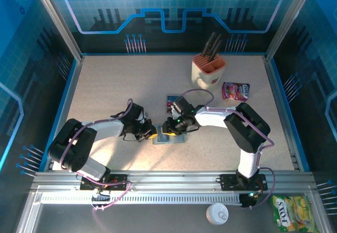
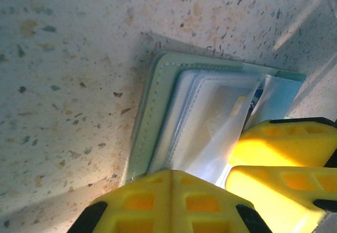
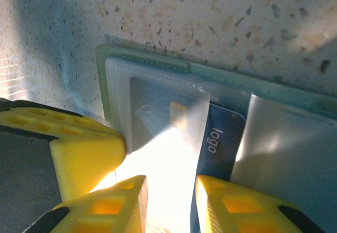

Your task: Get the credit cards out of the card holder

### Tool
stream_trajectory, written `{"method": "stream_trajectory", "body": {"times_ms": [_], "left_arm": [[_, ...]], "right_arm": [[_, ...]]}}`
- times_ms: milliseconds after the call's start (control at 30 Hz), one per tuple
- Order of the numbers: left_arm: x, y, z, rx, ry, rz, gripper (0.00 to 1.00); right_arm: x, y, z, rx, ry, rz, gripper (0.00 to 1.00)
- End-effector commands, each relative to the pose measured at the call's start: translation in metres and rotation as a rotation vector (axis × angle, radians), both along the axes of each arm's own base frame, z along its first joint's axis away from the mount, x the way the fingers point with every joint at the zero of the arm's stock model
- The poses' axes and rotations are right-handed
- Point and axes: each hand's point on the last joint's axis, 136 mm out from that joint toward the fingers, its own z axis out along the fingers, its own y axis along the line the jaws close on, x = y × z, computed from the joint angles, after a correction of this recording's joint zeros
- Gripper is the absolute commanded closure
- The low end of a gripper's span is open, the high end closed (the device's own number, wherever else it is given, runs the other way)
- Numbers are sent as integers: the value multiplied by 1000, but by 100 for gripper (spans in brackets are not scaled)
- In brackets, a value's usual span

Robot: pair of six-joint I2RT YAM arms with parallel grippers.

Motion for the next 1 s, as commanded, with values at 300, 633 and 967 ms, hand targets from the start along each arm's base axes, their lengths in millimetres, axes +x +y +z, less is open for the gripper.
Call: {"method": "stream_trajectory", "body": {"times_ms": [300,633,967], "left_arm": [[-11,10,-9,31,24,-3,100],[-7,7,1,16,5,-4,100],[-2,-2,23,-29,-27,-36,100]], "right_arm": [[-7,-9,-2,-89,-17,32,68],[-5,-9,6,-90,-41,43,67],[-2,-7,22,-53,-95,30,67]]}}
